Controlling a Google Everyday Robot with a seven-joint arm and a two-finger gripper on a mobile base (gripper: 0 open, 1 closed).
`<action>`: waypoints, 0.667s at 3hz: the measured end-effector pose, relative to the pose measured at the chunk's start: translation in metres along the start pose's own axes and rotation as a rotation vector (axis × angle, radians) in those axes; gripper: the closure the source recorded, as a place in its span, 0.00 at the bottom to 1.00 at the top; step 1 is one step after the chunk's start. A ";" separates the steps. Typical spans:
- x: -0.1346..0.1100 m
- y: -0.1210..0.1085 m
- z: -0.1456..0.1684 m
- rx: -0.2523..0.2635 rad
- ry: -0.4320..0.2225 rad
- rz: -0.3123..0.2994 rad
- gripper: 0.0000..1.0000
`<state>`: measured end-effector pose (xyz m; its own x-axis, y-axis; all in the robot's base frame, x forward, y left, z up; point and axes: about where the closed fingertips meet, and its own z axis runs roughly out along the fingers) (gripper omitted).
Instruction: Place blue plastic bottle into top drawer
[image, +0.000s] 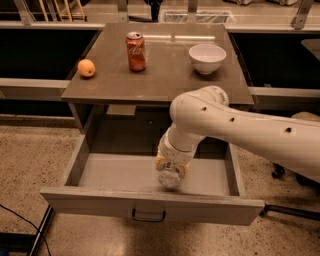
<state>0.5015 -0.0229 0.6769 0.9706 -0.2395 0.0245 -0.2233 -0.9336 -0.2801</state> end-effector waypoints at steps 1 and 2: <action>0.000 0.005 0.021 -0.018 0.005 -0.011 0.59; 0.000 0.005 0.023 -0.020 0.006 -0.013 0.35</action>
Offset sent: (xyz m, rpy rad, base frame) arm 0.0009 0.0013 -0.0212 -0.0193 -0.0029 0.0087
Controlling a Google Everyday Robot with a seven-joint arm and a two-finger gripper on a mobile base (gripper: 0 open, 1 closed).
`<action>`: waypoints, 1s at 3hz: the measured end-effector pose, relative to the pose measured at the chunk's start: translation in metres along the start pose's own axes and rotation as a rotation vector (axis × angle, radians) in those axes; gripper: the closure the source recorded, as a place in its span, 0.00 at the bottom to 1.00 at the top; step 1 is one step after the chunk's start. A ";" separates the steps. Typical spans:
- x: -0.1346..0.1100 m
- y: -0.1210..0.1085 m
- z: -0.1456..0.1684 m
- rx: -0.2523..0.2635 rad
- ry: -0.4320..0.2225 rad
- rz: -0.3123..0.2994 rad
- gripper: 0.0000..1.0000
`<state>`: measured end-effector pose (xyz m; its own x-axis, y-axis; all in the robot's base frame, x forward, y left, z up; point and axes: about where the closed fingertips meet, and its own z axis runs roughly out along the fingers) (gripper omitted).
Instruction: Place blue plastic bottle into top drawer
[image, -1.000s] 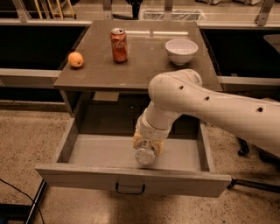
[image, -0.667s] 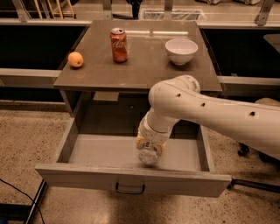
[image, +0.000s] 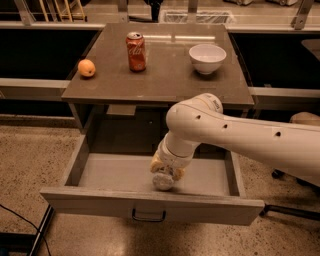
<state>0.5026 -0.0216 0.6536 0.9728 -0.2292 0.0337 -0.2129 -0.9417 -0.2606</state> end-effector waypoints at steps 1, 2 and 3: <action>0.000 0.000 0.000 0.000 0.000 0.000 0.11; 0.000 0.000 0.000 0.000 0.000 0.000 0.00; 0.000 0.000 0.000 0.000 0.000 0.000 0.00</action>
Offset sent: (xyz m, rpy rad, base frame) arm 0.0000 0.0000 0.0000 0.0000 0.0000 0.0000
